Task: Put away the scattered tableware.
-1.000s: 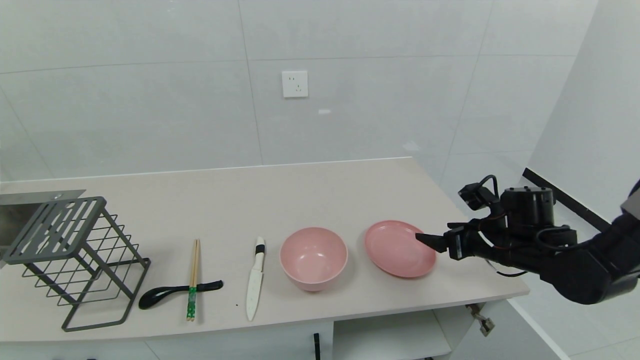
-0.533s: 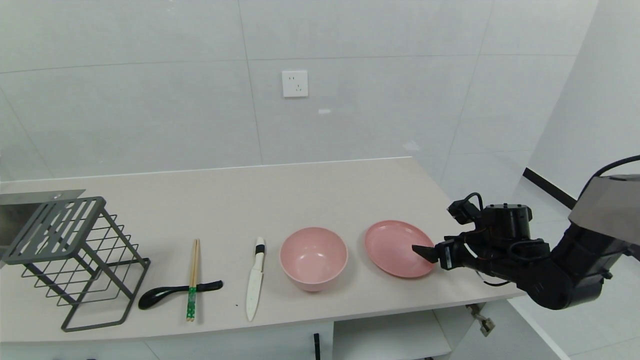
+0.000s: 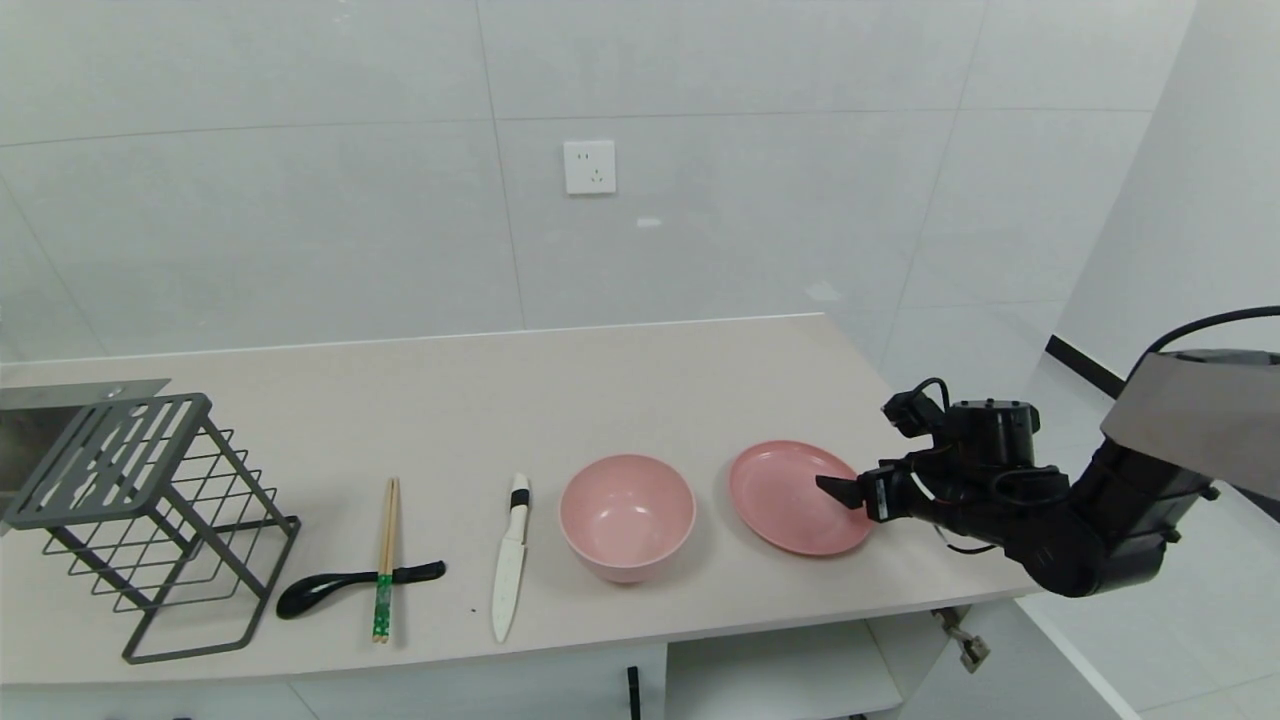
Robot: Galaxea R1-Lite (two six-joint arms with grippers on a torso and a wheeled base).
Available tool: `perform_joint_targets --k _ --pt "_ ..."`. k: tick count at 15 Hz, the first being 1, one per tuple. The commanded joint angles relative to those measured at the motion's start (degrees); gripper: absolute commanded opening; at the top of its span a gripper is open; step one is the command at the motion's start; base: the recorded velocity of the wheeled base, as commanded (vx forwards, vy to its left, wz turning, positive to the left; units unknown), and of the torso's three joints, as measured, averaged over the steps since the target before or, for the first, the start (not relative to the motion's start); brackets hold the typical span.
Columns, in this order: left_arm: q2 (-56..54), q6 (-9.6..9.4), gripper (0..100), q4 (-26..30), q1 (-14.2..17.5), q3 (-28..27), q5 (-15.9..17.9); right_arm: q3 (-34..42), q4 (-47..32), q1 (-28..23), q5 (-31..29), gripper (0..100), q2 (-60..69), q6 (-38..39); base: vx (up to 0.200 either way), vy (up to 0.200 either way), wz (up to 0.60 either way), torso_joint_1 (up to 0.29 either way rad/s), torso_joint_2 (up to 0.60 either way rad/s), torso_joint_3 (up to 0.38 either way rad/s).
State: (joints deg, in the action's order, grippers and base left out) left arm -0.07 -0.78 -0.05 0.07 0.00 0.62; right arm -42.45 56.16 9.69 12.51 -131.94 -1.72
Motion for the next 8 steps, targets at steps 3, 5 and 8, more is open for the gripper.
perform_joint_targets --k 3,5,8 --pt "0.1 -0.01 100 0.0 0.0 0.0 0.0 -3.9 0.1 0.2 -1.1 100 -4.9 0.1 0.0 0.0 0.0 0.0 0.0 0.0" --pt "0.1 -0.01 100 0.0 0.0 0.0 0.0 -4.1 0.1 0.5 -1.1 100 -5.3 0.1 0.0 0.0 0.0 0.0 0.0 0.0" --pt "0.1 -0.01 100 0.0 0.0 0.0 0.0 -4.0 0.1 1.4 -1.1 100 -6.0 0.1 0.0 0.0 0.0 0.0 0.0 0.0"
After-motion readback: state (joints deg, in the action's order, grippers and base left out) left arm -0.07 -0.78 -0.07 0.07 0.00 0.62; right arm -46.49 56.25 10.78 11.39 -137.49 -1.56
